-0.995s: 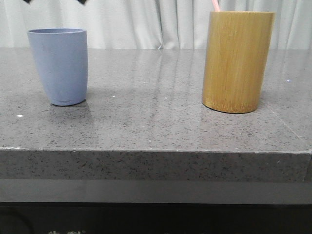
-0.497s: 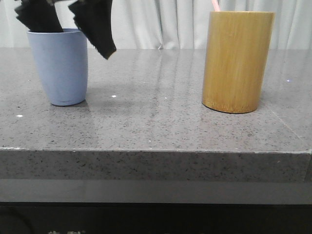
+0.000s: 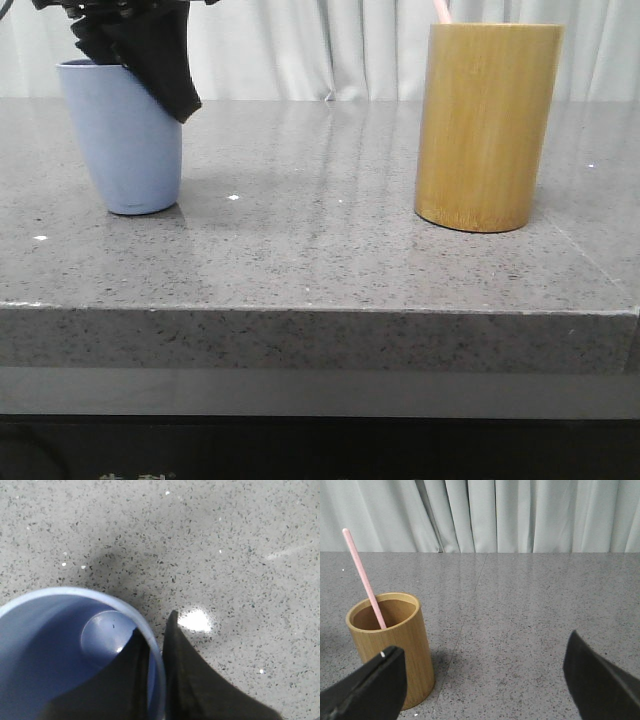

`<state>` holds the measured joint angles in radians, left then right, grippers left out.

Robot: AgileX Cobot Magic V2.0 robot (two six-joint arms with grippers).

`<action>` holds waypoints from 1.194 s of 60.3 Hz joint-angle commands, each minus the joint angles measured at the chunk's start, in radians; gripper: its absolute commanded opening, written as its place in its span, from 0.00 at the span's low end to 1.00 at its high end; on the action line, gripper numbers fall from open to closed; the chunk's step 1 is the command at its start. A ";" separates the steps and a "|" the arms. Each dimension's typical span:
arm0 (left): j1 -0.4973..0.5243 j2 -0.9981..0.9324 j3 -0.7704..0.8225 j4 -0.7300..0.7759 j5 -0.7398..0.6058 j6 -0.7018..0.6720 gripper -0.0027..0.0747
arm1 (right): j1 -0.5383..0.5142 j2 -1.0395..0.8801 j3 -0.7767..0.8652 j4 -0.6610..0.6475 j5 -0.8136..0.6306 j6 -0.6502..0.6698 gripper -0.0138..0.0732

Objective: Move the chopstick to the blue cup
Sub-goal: 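Carry the blue cup with the left gripper beside the bamboo holder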

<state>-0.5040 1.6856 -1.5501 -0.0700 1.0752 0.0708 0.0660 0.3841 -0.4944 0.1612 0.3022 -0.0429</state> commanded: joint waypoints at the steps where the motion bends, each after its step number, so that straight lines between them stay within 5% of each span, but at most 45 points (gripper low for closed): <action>1: -0.009 -0.043 -0.053 -0.018 -0.019 0.009 0.01 | -0.001 0.010 -0.034 0.003 -0.075 -0.003 0.90; 36: -0.199 0.153 -0.456 -0.020 0.194 0.013 0.01 | -0.001 0.010 -0.034 0.003 -0.075 -0.003 0.90; 62: -0.274 0.227 -0.499 -0.024 0.194 0.013 0.02 | -0.001 0.010 -0.034 0.003 -0.075 -0.003 0.90; 72: -0.274 0.231 -0.499 -0.024 0.194 0.013 0.19 | -0.001 0.010 -0.034 0.003 -0.075 -0.003 0.90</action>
<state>-0.7693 1.9662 -2.0125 -0.0817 1.2526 0.0858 0.0660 0.3841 -0.4944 0.1612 0.3022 -0.0429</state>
